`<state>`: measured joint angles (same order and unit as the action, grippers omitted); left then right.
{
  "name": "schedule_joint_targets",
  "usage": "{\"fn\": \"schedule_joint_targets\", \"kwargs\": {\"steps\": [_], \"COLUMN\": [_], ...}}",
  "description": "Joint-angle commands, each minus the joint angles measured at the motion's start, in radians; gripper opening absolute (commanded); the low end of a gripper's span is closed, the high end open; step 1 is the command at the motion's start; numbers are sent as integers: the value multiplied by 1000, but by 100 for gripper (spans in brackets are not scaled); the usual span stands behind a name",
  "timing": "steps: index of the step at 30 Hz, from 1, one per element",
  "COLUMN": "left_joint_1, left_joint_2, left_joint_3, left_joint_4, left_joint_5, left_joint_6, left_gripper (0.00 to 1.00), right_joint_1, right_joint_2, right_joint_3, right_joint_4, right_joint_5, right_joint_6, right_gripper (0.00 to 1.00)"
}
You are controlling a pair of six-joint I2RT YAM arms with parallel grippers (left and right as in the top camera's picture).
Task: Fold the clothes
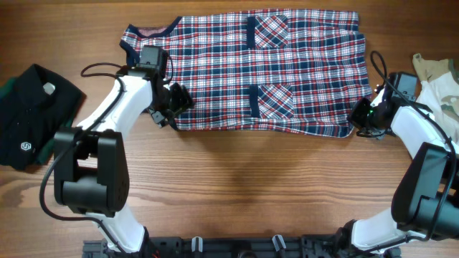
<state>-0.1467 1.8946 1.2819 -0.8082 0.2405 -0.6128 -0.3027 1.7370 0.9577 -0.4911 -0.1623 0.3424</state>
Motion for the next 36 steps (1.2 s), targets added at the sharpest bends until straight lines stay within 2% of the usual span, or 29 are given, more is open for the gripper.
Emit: {"fn": "schedule_joint_targets", "kwargs": {"steps": [1, 4, 9, 15, 19, 22, 25, 28, 29, 31, 36], "left_joint_1": [-31, -35, -35, -35, -35, -35, -35, -34, -34, -34, 19], "left_joint_2": [1, 1, 1, 1, 1, 1, 1, 1, 1, -2, -72], "left_joint_3": [-9, -9, -27, -148, -150, -150, -150, -150, -150, -148, -132], "left_joint_4": [-9, -24, -31, 131, 162, 164, 174, 190, 198, 210, 207], "left_joint_5": [-114, -185, -190, -104, -103, -103, -99, -99, -98, -98, -95], "left_joint_6": [-26, -25, -25, -47, -51, -51, -50, -50, -50, -47, -42], "left_gripper": [78, 80, 84, 82, 78, 69, 47, 34, 27, 4, 4], "right_joint_1": [2, 2, 2, 2, 2, 2, 2, 2, 2, 2, 2], "right_joint_2": [7, 8, 8, 8, 8, 8, 8, 8, 8, 8, 8], "right_joint_3": [-5, -5, -5, -5, -5, -5, -5, -5, -5, -5, 2], "right_joint_4": [24, 28, 24, 27, 27, 27, 31, 34, 35, 27, 35], "right_joint_5": [-73, -74, -74, -74, -74, -74, -74, -74, -74, -74, -74], "right_joint_6": [1, 1, -1, -2, 1, 1, 0, 0, 0, -9, -29], "right_gripper": [4, 4, 4, 4, 4, 4, 4, 4, 5, 4, 4]}}
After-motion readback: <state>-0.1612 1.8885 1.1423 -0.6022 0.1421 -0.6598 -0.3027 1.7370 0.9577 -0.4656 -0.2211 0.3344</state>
